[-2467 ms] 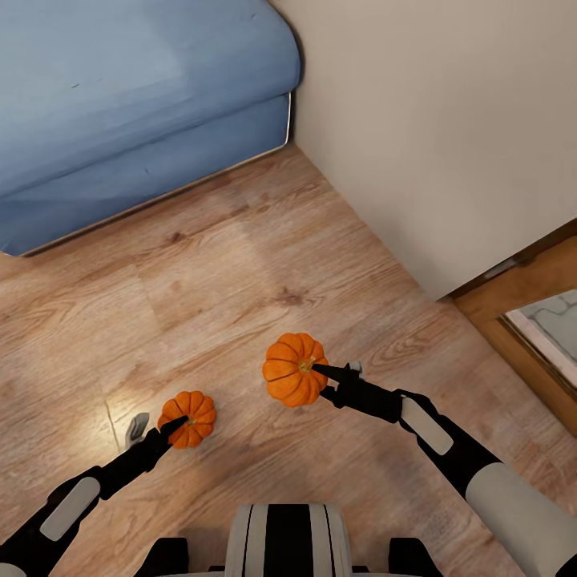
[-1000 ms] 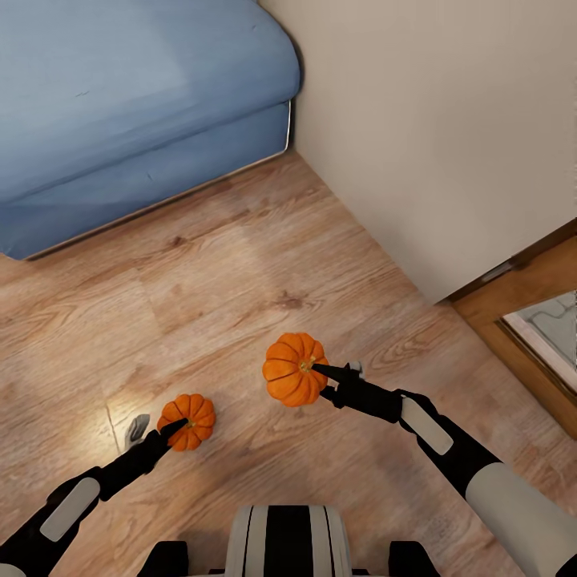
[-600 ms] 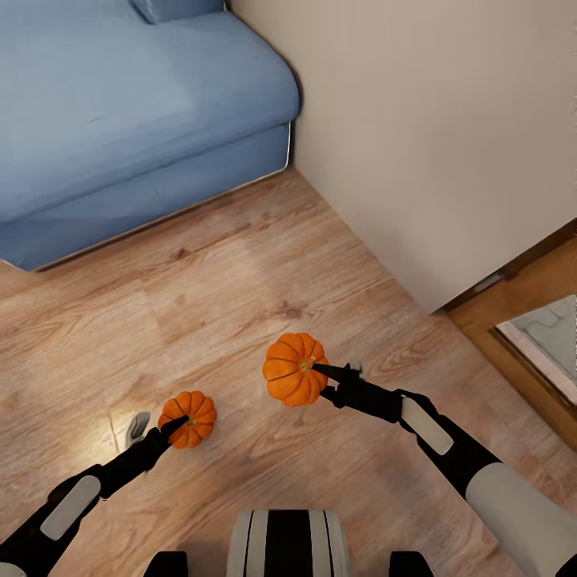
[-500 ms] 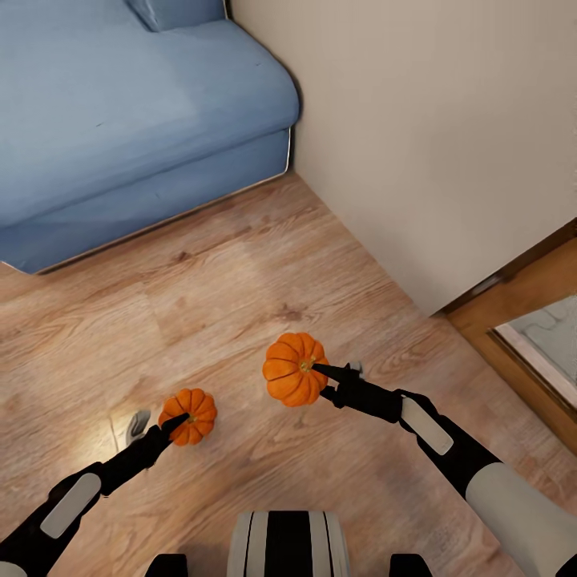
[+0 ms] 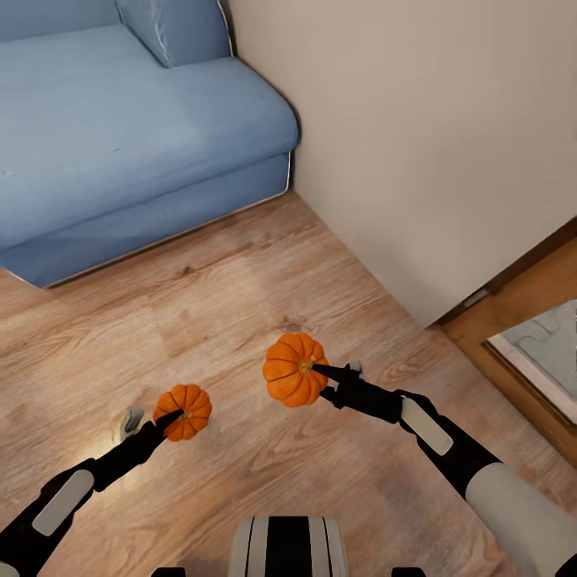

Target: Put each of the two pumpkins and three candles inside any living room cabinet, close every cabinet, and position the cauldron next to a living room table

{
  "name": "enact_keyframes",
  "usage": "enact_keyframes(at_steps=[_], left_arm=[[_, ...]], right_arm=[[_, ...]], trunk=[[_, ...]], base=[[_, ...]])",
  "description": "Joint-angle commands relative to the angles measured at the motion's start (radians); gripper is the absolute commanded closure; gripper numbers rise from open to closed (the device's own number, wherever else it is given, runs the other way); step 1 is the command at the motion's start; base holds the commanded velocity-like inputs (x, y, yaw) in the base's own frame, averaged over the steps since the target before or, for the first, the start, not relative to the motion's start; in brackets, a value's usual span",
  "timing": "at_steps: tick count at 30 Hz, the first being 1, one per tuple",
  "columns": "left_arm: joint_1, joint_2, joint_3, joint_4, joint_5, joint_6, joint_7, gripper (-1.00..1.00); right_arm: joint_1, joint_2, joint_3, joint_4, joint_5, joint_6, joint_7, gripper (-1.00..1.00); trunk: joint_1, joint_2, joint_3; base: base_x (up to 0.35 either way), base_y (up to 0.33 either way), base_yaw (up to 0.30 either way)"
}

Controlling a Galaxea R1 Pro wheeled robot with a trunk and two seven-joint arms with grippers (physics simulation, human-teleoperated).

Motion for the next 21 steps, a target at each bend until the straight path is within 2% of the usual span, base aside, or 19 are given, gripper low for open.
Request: enact_keyframes(at_steps=[1,7,9,11,13,15,16,21], left_arm=[[0.000,0.011,-0.004,-0.002,0.008,0.006,-0.001,1.00],[0.001,0.057,-0.003,0.003,0.015,0.020,-0.107,1.00],[0.001,0.080,-0.002,0.007,0.022,0.049,-0.130,1.00],[0.001,0.093,0.006,0.008,0.033,0.121,-0.138,1.00],[0.000,0.096,0.025,0.008,0.038,0.160,-0.140,1.00],[0.001,0.099,0.073,0.009,0.041,0.208,-0.141,1.00],[0.001,0.099,0.084,0.009,0.042,0.224,-0.141,1.00],[0.000,0.101,0.106,0.009,0.045,0.320,-0.141,1.00]], right_arm=[[-0.001,-0.001,0.004,0.001,-0.007,0.005,-0.003,1.00],[-0.001,-0.002,0.005,0.005,-0.008,-0.022,-0.025,1.00],[-0.001,-0.002,0.007,0.006,-0.008,-0.032,-0.044,1.00],[-0.001,0.000,0.008,0.006,-0.008,-0.037,-0.073,1.00],[-0.001,0.000,0.009,0.006,-0.008,-0.038,-0.087,1.00],[-0.001,0.000,0.009,0.006,-0.008,-0.045,-0.102,1.00],[-0.001,0.000,0.009,0.006,-0.008,-0.047,-0.105,1.00],[-0.001,0.000,0.009,0.007,-0.008,-0.052,-0.115,1.00]], trunk=[[-0.001,0.000,0.003],[-0.003,0.001,0.027],[-0.004,0.002,0.034],[-0.005,0.002,0.038],[-0.005,0.002,0.038],[-0.005,0.002,0.038],[-0.005,0.002,0.038],[-0.005,0.002,0.038]], base=[[0.000,0.000,0.000],[0.000,0.000,0.000],[0.000,0.000,0.000],[0.000,0.000,0.000],[0.000,0.000,0.000],[0.000,0.000,0.000],[0.000,0.000,0.000],[0.000,0.000,0.000]])
